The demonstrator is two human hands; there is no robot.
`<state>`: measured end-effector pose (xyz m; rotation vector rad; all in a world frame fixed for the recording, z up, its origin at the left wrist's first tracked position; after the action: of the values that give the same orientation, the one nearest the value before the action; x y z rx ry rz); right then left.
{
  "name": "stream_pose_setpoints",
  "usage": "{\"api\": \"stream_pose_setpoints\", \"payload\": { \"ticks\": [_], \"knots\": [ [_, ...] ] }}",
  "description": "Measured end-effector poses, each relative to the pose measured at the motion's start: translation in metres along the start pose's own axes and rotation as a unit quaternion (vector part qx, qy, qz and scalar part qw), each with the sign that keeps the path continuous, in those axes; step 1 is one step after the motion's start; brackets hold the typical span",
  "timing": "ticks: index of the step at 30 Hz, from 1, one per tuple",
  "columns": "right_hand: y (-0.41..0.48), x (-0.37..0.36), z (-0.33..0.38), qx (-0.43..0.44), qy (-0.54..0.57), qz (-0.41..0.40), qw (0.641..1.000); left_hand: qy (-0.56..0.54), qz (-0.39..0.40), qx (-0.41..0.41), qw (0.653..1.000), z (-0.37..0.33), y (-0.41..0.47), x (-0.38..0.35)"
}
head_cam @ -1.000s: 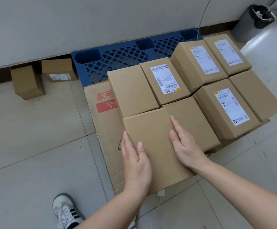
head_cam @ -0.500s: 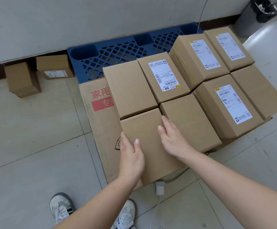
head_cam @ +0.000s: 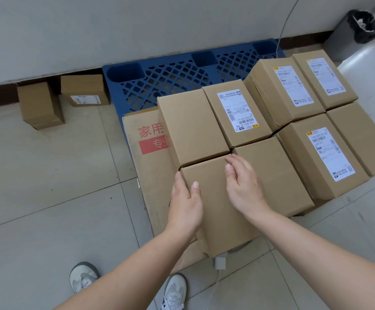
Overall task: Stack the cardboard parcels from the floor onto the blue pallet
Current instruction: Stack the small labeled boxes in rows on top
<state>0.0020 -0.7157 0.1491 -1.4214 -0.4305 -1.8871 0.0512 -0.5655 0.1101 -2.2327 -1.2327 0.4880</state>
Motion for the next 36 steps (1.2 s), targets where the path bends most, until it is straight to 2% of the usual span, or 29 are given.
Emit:
{"api": "stream_pose_setpoints", "payload": {
  "ticks": [7, 21, 29, 36],
  "knots": [
    [0.02, -0.002, 0.074, 0.009, 0.026, -0.036, 0.999, -0.049, -0.042, -0.018, 0.998, -0.037, 0.027, 0.07],
    [0.07, -0.042, 0.286, 0.003, 0.127, -0.04, 0.991, -0.113, -0.178, -0.063, 0.975, -0.124, 0.076, 0.319],
    [0.104, -0.081, 0.427, 0.063, 0.157, -0.018, 0.985, -0.139, -0.238, -0.085, 0.958, -0.157, 0.103, 0.455],
    [0.15, -0.125, 0.513, 0.107, 0.163, 0.001, 0.981, -0.158, -0.256, -0.093, 0.949, -0.176, 0.143, 0.522]
  ]
}}
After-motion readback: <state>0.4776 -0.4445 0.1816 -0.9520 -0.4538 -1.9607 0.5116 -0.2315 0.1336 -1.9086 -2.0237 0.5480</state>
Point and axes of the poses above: each hand's wrist, its own y-axis towards the middle knuckle, its own x-axis out of the back of the hand, z = x × y, the point moved 10 cm from there along y, towards the middle knuckle, and after that the axes turned 15 degrees about -y, right-handed, at the moved point
